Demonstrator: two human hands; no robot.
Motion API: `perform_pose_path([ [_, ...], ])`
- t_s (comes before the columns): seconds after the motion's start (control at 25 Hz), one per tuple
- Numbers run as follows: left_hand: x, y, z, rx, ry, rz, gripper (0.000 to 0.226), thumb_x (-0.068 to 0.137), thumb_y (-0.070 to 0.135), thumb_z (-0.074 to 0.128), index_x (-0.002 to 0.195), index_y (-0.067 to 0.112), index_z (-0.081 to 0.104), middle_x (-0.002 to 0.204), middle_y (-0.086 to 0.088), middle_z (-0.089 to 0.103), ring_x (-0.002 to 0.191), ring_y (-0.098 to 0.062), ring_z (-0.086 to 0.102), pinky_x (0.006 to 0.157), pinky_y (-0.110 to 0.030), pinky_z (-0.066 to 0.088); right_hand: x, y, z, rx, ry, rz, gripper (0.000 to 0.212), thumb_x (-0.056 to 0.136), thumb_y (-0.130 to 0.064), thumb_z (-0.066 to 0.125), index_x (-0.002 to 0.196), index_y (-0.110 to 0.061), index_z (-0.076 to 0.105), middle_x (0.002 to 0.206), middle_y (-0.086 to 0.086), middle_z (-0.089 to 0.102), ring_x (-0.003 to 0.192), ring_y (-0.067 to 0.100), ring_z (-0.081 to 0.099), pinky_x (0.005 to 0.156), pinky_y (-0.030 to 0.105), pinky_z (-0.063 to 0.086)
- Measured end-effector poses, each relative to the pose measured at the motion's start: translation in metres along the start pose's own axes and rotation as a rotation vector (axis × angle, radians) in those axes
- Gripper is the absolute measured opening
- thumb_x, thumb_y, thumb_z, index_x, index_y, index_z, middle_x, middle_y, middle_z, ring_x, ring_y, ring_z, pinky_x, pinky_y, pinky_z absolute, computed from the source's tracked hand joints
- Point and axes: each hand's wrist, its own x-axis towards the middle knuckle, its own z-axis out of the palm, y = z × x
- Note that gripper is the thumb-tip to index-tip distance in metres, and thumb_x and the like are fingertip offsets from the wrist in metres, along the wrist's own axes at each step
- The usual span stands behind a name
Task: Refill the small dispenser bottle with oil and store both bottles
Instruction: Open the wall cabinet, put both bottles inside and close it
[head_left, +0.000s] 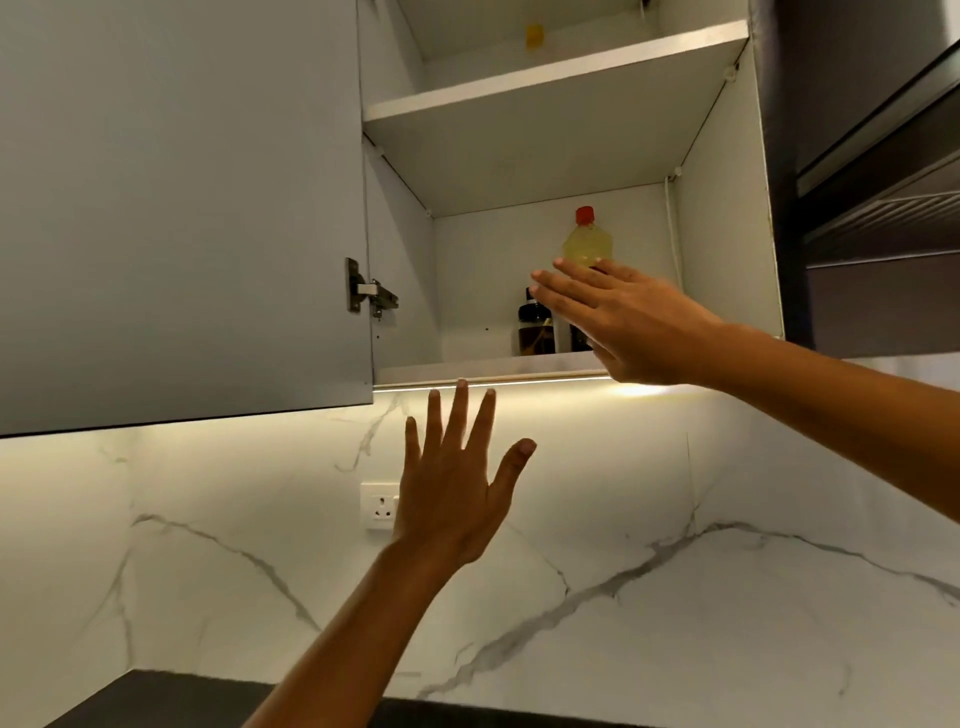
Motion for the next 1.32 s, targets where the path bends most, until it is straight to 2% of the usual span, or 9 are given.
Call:
perform_pose_path([
  [0.16,-0.063,0.002,-0.062,0.046,0.067,0.044,0.096,0.061,0.081,-0.024,0.143,0.036,-0.005,0.153,0.006,-0.016,0.14,-0.019,-0.021,0.113,-0.043,-0.014,-0.025,-0.043,-0.045,0.123,0.278,0.123,0.073,0.08,-0.013,0.069,0.141,-0.003,0.031,0.147,0.019,0.031,0.135,0.038,0.028,0.105,0.052,0.019],
  [0.32,-0.106,-0.004,-0.121,0.278,0.306,0.147,0.079,0.086,0.071,0.004,0.144,0.023,0.027,0.154,-0.008,0.019,0.141,-0.032,0.01,0.113,-0.056,0.003,-0.032,-0.094,-0.101,0.298,0.423,0.19,0.07,0.083,-0.017,0.064,0.142,-0.002,0.03,0.147,0.02,0.03,0.135,0.038,0.028,0.106,0.05,0.02],
  [0.4,-0.123,-0.008,-0.157,0.365,0.411,0.149,0.075,0.087,0.069,0.009,0.144,0.023,0.027,0.154,-0.009,0.019,0.142,-0.033,0.01,0.114,-0.057,0.001,-0.029,-0.122,-0.133,0.357,0.523,0.184,0.067,0.082,-0.023,0.057,0.141,-0.002,0.032,0.146,0.02,0.033,0.134,0.037,0.031,0.106,0.051,0.024],
  [0.76,-0.178,-0.053,-0.292,0.71,0.774,-0.198,0.072,0.086,0.058,0.033,0.146,0.018,0.024,0.154,-0.015,0.016,0.14,-0.043,0.011,0.109,-0.057,-0.001,0.032,-0.232,-0.243,0.58,0.849,0.071,0.069,0.083,-0.03,0.057,0.141,-0.003,0.032,0.148,0.018,0.031,0.138,0.033,0.027,0.11,0.046,0.02],
  [0.88,-0.182,-0.082,-0.311,0.53,0.774,-0.379,0.083,0.083,0.058,0.044,0.147,0.011,0.017,0.155,-0.017,0.013,0.141,-0.041,0.012,0.111,-0.053,0.009,0.062,-0.262,-0.261,0.584,0.833,-0.051,0.084,0.078,-0.04,0.063,0.145,-0.006,0.023,0.153,0.016,0.022,0.142,0.033,0.016,0.114,0.049,0.014],
  [0.96,-0.178,-0.098,-0.319,0.228,0.671,-0.516,0.082,0.086,0.052,0.05,0.147,0.011,0.013,0.155,-0.013,0.015,0.141,-0.038,0.018,0.111,-0.049,0.022,0.086,-0.28,-0.264,0.541,0.813,-0.1,0.098,0.069,-0.047,0.071,0.146,-0.009,0.022,0.153,0.016,0.02,0.142,0.035,0.014,0.114,0.051,0.013],
  [1.08,-0.17,-0.115,-0.323,-0.189,0.533,-0.592,0.058,0.089,0.039,0.05,0.136,0.008,0.034,0.136,-0.016,0.047,0.121,-0.035,0.049,0.097,-0.041,0.042,0.126,-0.305,-0.255,0.515,0.786,-0.094,0.112,0.058,-0.054,0.079,0.145,-0.009,0.025,0.152,0.016,0.024,0.141,0.037,0.018,0.113,0.051,0.015],
  [1.16,-0.17,-0.117,-0.322,-0.292,0.576,-0.571,0.045,0.092,0.033,0.05,0.126,0.004,0.044,0.124,-0.015,0.055,0.112,-0.031,0.055,0.091,-0.035,0.045,0.146,-0.32,-0.245,0.53,0.814,-0.051,0.107,0.061,-0.046,0.081,0.144,-0.007,0.026,0.151,0.017,0.027,0.14,0.038,0.021,0.113,0.048,0.019],
  [1.32,-0.17,-0.11,-0.319,-0.285,0.628,-0.573,0.042,0.094,0.027,0.048,0.128,0.003,0.043,0.127,-0.013,0.053,0.102,-0.018,0.05,0.085,-0.024,0.037,0.159,-0.339,-0.233,0.626,0.979,0.03,0.078,0.083,-0.014,0.069,0.142,-0.006,0.019,0.149,0.018,0.032,0.139,0.036,0.025,0.114,0.04,0.018],
])
